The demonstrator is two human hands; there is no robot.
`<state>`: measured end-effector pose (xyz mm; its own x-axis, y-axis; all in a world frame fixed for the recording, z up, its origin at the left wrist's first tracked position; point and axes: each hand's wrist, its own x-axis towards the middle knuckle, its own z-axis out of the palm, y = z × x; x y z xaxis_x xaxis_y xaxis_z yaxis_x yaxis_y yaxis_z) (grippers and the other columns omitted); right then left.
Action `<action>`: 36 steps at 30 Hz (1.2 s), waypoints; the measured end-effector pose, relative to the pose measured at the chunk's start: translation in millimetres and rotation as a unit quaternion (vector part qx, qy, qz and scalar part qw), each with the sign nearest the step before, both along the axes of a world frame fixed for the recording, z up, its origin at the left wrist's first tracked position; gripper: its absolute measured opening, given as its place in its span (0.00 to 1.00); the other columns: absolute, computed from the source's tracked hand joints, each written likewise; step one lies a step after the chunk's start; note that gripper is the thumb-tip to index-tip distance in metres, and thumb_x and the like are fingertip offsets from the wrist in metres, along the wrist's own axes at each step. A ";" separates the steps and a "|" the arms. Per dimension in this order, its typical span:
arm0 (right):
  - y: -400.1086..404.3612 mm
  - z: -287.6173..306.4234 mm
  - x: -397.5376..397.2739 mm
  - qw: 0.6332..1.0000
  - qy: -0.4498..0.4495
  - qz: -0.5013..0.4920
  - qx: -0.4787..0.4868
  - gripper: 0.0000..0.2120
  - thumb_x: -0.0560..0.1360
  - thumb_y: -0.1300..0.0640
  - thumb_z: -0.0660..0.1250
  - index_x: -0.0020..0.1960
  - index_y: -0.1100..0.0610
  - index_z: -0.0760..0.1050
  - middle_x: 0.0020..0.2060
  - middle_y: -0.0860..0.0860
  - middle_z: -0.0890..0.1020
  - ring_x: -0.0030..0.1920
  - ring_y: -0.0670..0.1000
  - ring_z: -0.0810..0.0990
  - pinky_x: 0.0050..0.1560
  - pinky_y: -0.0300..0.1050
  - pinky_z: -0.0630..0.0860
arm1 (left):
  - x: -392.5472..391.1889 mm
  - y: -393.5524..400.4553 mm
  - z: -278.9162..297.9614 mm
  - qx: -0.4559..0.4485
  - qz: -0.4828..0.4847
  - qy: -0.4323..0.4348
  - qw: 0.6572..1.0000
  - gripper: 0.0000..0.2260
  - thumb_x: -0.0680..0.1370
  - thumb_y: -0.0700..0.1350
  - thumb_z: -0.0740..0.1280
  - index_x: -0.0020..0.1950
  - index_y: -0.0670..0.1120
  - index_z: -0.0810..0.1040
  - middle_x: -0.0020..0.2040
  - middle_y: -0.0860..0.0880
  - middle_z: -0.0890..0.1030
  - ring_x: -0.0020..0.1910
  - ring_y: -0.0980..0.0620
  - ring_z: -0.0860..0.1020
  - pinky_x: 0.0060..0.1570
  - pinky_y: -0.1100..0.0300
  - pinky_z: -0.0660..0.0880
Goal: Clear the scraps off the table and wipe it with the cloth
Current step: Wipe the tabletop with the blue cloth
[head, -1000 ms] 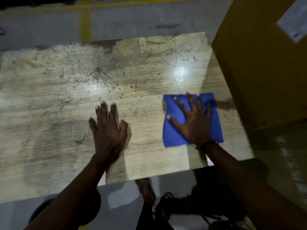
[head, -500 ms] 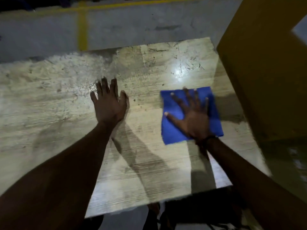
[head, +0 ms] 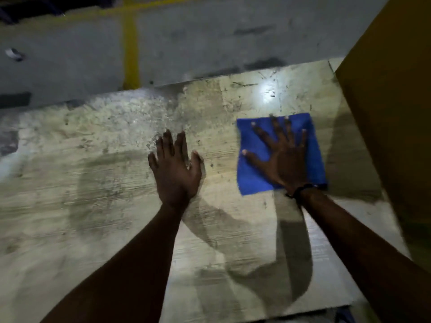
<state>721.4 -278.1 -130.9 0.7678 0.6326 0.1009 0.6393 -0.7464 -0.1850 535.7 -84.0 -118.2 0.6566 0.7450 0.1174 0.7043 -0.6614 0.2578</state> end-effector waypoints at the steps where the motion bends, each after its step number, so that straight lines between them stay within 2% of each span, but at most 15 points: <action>1: -5.7 2.0 18.5 0.999 0.000 -0.034 -0.008 0.39 0.75 0.21 0.52 0.82 0.34 0.55 0.85 0.48 0.54 0.84 0.57 0.51 0.79 0.72 0.46 | 0.2 0.0 0.3 0.006 0.003 -0.003 1.000 0.29 0.83 0.59 0.56 0.83 0.51 0.63 0.84 0.43 0.61 0.83 0.41 0.57 0.77 0.38 0.58; 4: -3.4 9.2 55.8 0.992 0.051 -0.119 -0.001 0.39 0.75 0.22 0.51 0.83 0.34 0.50 0.85 0.49 0.52 0.84 0.60 0.49 0.78 0.76 0.45 | 0.3 -0.2 -1.1 0.021 0.010 0.004 1.000 0.29 0.83 0.57 0.58 0.84 0.51 0.63 0.84 0.44 0.60 0.84 0.41 0.57 0.77 0.39 0.59; 6: 20.9 8.3 51.8 0.989 0.043 -0.143 0.010 0.39 0.76 0.22 0.51 0.83 0.36 0.52 0.85 0.51 0.53 0.84 0.61 0.50 0.78 0.76 0.46 | 2.0 1.5 -2.3 0.022 0.015 0.010 1.000 0.29 0.82 0.57 0.59 0.84 0.52 0.63 0.85 0.44 0.60 0.84 0.42 0.56 0.77 0.39 0.59; 8: 52.8 4.8 26.1 0.997 0.000 -0.079 -0.015 0.39 0.76 0.22 0.50 0.83 0.37 0.54 0.84 0.51 0.56 0.84 0.61 0.51 0.78 0.73 0.44 | 3.9 2.9 -2.2 0.018 0.018 0.015 1.000 0.30 0.82 0.57 0.59 0.84 0.52 0.62 0.85 0.45 0.59 0.84 0.42 0.56 0.77 0.39 0.59; 11: 73.7 1.7 -13.6 0.996 0.005 0.083 -0.028 0.39 0.76 0.22 0.53 0.83 0.36 0.54 0.85 0.49 0.54 0.85 0.58 0.47 0.79 0.70 0.43 | 4.8 3.0 -0.6 0.008 0.019 0.020 1.000 0.30 0.81 0.58 0.59 0.84 0.53 0.62 0.85 0.45 0.58 0.84 0.42 0.56 0.77 0.38 0.59; 13: 65.4 2.4 -3.5 0.994 0.008 0.110 -0.022 0.39 0.76 0.22 0.54 0.82 0.36 0.55 0.85 0.47 0.54 0.85 0.56 0.48 0.79 0.70 0.46 | 3.9 2.2 1.0 0.004 0.022 0.019 1.000 0.30 0.81 0.58 0.58 0.84 0.53 0.62 0.86 0.46 0.57 0.84 0.43 0.55 0.78 0.38 0.58; 16: 51.1 6.0 48.2 1.000 0.003 -0.002 -0.031 0.39 0.75 0.21 0.52 0.83 0.35 0.54 0.85 0.47 0.54 0.84 0.57 0.50 0.79 0.72 0.45 | 3.9 0.4 2.4 -0.008 0.025 0.017 1.000 0.30 0.82 0.59 0.57 0.84 0.53 0.61 0.86 0.46 0.56 0.85 0.44 0.53 0.79 0.39 0.56; 18: 48.8 11.2 87.2 0.996 0.034 -0.082 -0.023 0.40 0.75 0.21 0.49 0.83 0.35 0.50 0.85 0.49 0.52 0.84 0.58 0.49 0.79 0.74 0.44 | 4.6 0.4 2.8 -0.007 0.025 0.020 0.999 0.29 0.83 0.59 0.56 0.85 0.53 0.60 0.86 0.47 0.55 0.85 0.45 0.51 0.79 0.39 0.55; 21: 67.7 11.7 99.6 0.988 0.049 -0.148 0.005 0.41 0.75 0.20 0.46 0.83 0.35 0.50 0.85 0.51 0.53 0.84 0.61 0.49 0.77 0.76 0.47 | 4.9 1.5 1.9 0.001 0.024 0.029 0.999 0.29 0.83 0.59 0.55 0.85 0.53 0.59 0.86 0.47 0.54 0.85 0.45 0.51 0.79 0.39 0.55; 23: 89.2 7.9 75.8 0.994 0.016 -0.106 -0.003 0.40 0.76 0.21 0.48 0.83 0.37 0.53 0.85 0.52 0.55 0.84 0.62 0.51 0.78 0.75 0.47 | 5.2 0.9 2.0 -0.004 0.027 0.024 0.999 0.30 0.83 0.58 0.55 0.85 0.53 0.59 0.86 0.47 0.53 0.86 0.46 0.50 0.80 0.40 0.54; 26: 107.5 2.9 28.5 0.996 0.007 0.083 -0.020 0.39 0.77 0.23 0.51 0.83 0.38 0.54 0.85 0.50 0.53 0.85 0.59 0.48 0.79 0.71 0.45 | 5.5 1.2 3.8 -0.017 0.029 0.007 0.999 0.31 0.82 0.58 0.56 0.85 0.54 0.60 0.86 0.48 0.53 0.86 0.47 0.51 0.80 0.40 0.54; 28: 104.9 1.9 34.5 0.990 0.011 0.141 -0.008 0.38 0.77 0.23 0.53 0.83 0.37 0.55 0.85 0.48 0.54 0.85 0.57 0.49 0.79 0.71 0.47 | 6.3 1.9 5.8 -0.025 0.031 0.002 0.999 0.31 0.82 0.59 0.56 0.85 0.54 0.60 0.86 0.49 0.54 0.85 0.47 0.51 0.80 0.40 0.54; 31: 88.4 1.5 82.5 0.999 -0.016 0.044 -0.015 0.38 0.77 0.22 0.50 0.83 0.37 0.55 0.84 0.49 0.55 0.84 0.58 0.51 0.79 0.71 0.46 | 7.6 2.1 7.4 -0.032 0.032 0.004 0.999 0.31 0.82 0.59 0.56 0.85 0.54 0.60 0.86 0.49 0.53 0.86 0.47 0.50 0.80 0.40 0.53; 34: 76.7 6.9 129.1 0.994 0.040 -0.105 -0.011 0.39 0.76 0.22 0.48 0.83 0.36 0.51 0.85 0.50 0.53 0.84 0.60 0.49 0.78 0.74 0.44 | 7.0 1.7 7.4 -0.046 0.032 -0.001 0.998 0.30 0.82 0.59 0.57 0.85 0.55 0.59 0.87 0.50 0.52 0.86 0.48 0.48 0.81 0.40 0.52; 36: 92.7 8.7 129.4 0.985 0.049 -0.165 0.007 0.39 0.76 0.22 0.48 0.83 0.37 0.53 0.84 0.51 0.55 0.84 0.61 0.50 0.78 0.76 0.46 | 6.9 2.3 7.3 -0.046 0.033 0.002 0.998 0.30 0.82 0.59 0.57 0.85 0.55 0.59 0.87 0.50 0.52 0.86 0.48 0.48 0.81 0.40 0.52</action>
<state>850.8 -185.4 -122.1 0.9378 0.3465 0.0223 0.3411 -0.9073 -0.2458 542.6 -81.7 -110.9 0.6055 0.7946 0.0444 0.7471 -0.5867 0.3124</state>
